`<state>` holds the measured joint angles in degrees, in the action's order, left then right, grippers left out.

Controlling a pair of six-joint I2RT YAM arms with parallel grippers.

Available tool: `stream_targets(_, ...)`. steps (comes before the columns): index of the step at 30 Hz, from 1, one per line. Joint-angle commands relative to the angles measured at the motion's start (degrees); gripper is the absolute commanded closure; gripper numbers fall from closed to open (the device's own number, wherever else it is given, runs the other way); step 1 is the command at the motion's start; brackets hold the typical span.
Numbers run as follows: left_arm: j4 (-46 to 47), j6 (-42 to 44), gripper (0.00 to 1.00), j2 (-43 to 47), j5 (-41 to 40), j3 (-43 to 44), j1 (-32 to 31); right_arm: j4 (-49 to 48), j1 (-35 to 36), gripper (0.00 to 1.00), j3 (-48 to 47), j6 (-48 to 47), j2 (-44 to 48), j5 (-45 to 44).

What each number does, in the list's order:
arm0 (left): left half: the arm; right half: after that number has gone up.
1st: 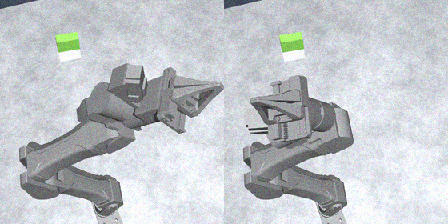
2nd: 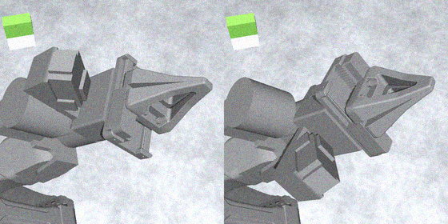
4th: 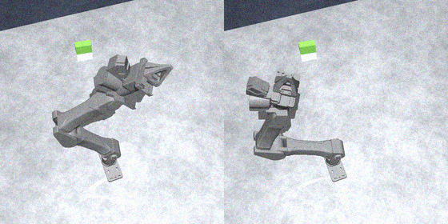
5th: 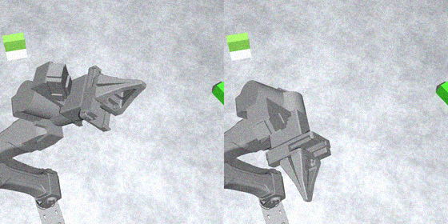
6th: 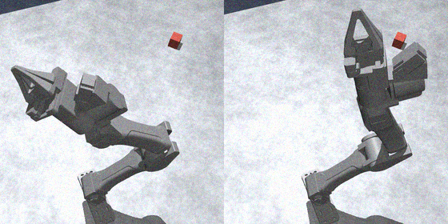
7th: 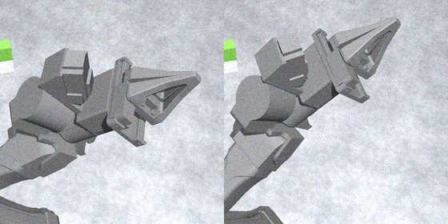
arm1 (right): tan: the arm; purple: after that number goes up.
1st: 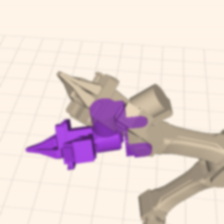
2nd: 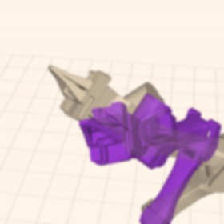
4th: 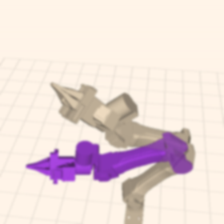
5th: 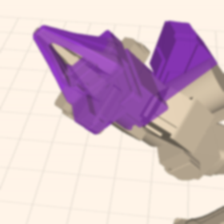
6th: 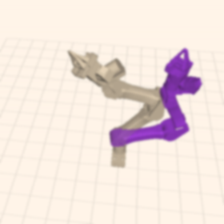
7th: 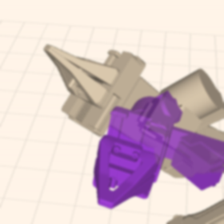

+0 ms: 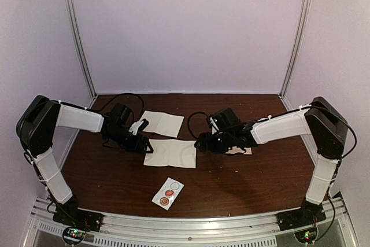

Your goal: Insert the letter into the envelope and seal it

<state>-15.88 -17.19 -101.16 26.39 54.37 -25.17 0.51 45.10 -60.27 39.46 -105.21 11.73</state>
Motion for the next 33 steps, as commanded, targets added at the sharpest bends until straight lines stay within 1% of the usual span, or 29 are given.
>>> stream_targets(1, 2.05, 0.77, 0.36, -1.76, 1.12, -0.33, 0.21, -2.54, 0.43, 0.33, -2.24, 1.05, -2.1, 0.44)
stream_targets(4, 2.08, 0.82, 0.36, -2.31, 1.49, -0.18, 0.21, -3.5, 0.38, 0.38, -2.76, 1.86, -3.47, 1.1)
stream_targets(11, 2.03, 0.8, 0.37, -2.8, 2.22, -0.13, 0.16, -4.86, 0.43, 0.41, -4.18, 3.18, -6.39, 1.82)
stream_targets(23, 2.82, 0.48, 0.4, -4.55, 4.78, -0.23, -0.28, -6.45, 0.39, 0.5, -6.45, 5.66, -10.61, 3.0)
stream_targets(26, 2.78, 0.49, 0.4, -4.61, 4.6, -0.21, -0.39, -8.94, 0.43, 0.54, -5.77, 7.0, -10.97, 4.66)
stream_targets(33, 2.75, 0.7, 0.41, -5.24, 5.35, 0.01, -1.06, -13.67, 0.42, 0.58, -5.47, 8.78, -11.59, 10.02)
